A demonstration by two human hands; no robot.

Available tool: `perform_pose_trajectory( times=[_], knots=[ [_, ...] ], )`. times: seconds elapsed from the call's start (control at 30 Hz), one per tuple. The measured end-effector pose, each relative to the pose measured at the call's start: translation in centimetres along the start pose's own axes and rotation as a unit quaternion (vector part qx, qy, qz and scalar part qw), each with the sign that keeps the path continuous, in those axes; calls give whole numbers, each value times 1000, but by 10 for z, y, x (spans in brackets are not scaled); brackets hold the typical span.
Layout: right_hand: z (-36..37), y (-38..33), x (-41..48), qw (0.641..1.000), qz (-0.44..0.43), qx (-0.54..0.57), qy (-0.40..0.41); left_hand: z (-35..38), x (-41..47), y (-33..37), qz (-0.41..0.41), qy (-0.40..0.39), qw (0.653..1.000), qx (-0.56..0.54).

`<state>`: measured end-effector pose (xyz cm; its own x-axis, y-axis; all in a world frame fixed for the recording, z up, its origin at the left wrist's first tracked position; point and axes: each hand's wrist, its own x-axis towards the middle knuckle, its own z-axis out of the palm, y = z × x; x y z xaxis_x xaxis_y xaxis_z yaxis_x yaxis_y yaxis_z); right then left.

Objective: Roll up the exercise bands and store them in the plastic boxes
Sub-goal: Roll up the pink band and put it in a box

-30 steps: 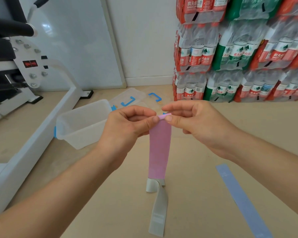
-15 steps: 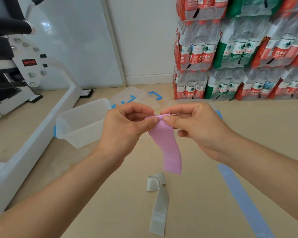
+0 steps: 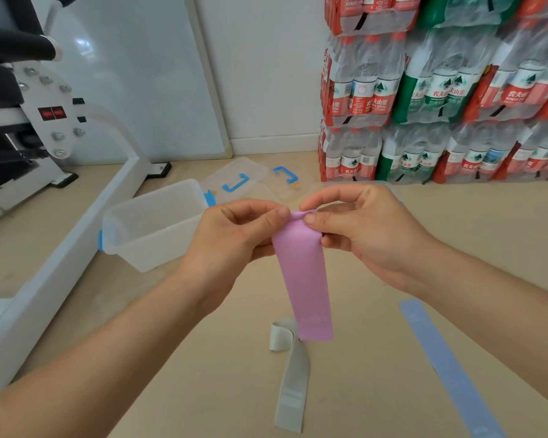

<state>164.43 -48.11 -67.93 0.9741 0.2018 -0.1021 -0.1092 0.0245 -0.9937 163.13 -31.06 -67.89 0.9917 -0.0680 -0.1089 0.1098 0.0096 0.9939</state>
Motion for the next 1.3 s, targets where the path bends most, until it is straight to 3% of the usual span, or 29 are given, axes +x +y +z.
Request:
perform_pose_trajectory(
  times=[0.23, 0.63, 0.77, 0.87, 1.03, 1.3],
  knots=[
    [-2, 0, 0, 997, 30, 45, -48, 1, 1, -1, 34, 33, 999, 0],
    [-1, 0, -1, 1000, 2, 11, -7, 5, -3, 1, 36, 34, 997, 57],
    [-1, -3, -3, 999, -18, -51, -3, 6, -4, 4, 47, 43, 996, 68],
    [-4, -8, -3, 994, 12, -106, -37, 4, -3, 4, 46, 46, 997, 47],
    [-3, -4, -3, 995, 59, -68, -50, 3, -4, 1, 35, 50, 998, 7],
    [-3, -3, -4, 997, -7, -70, -9, 5, -5, 4, -18, 6, 1000, 2]
  ],
)
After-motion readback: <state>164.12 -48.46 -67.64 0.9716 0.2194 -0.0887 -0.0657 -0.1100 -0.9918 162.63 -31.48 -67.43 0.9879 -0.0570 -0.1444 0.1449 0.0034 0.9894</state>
